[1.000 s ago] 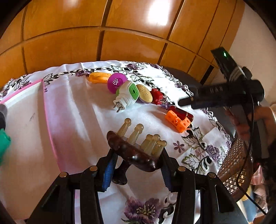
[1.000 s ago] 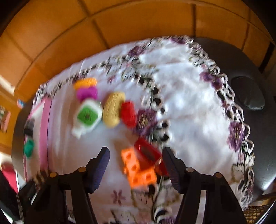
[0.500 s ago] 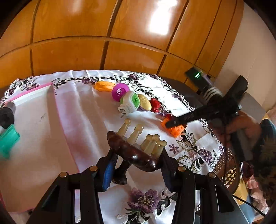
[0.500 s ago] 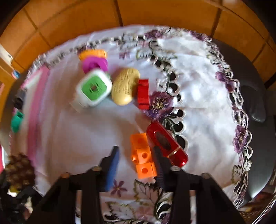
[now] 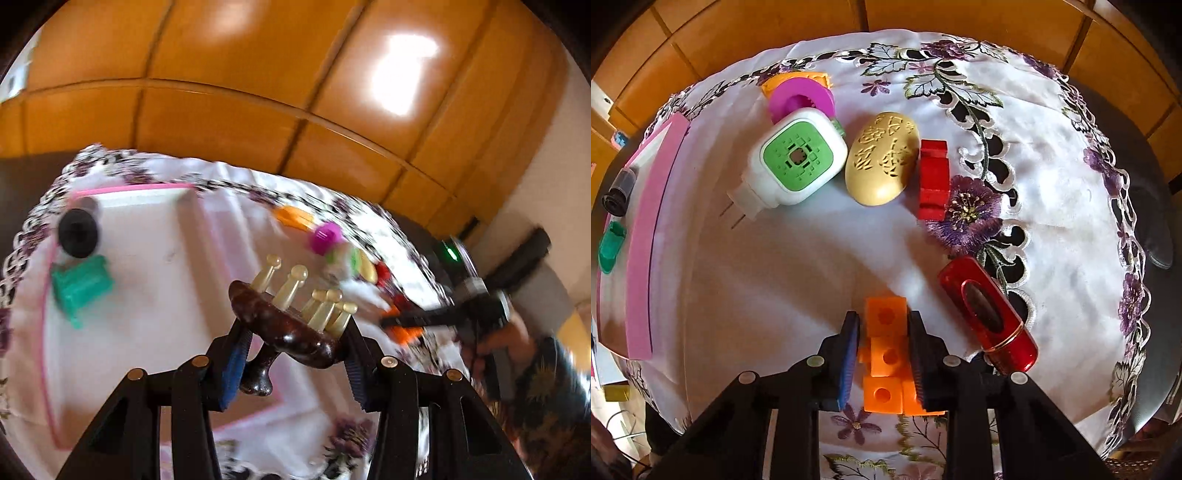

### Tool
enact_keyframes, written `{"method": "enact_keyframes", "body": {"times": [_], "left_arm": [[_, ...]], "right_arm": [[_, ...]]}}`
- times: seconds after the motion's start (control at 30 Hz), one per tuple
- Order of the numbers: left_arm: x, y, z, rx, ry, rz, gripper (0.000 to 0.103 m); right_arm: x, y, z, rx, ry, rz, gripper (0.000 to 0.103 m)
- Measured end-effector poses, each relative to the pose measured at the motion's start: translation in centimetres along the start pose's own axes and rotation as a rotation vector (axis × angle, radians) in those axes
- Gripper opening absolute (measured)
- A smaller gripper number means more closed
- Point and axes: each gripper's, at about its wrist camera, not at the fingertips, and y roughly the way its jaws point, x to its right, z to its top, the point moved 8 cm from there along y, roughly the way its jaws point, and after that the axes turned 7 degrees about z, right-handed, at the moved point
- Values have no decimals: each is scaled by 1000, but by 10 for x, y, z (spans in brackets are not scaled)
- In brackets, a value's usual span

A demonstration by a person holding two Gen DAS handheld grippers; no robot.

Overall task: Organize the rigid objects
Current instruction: 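Lower the brown comb into the tray and open the left tool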

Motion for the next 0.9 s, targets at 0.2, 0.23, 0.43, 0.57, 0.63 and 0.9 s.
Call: {"method": "enact_keyframes", "body": {"times": [0.2,0.23,0.43,0.57,0.63,0.9], "left_arm": [[-57,12,39,16,-88,107,48],[-65,17,47,16,-97,123,48],[-101,61,81,-14,-117,200,48],[-118,90,86,-53,-108,252,48],[-126,102,85,-74,-107,279,48],[-139,109,80,-88,-99,337,57]], "right_arm": [[-7,0,1,22,2,18,26],[-7,0,1,26,-1,19,25],[-10,0,2,35,-11,20,25],[-11,0,3,37,-16,23,25],[-10,0,3,38,-18,25,25],[-9,0,4,39,-23,28,25]]}}
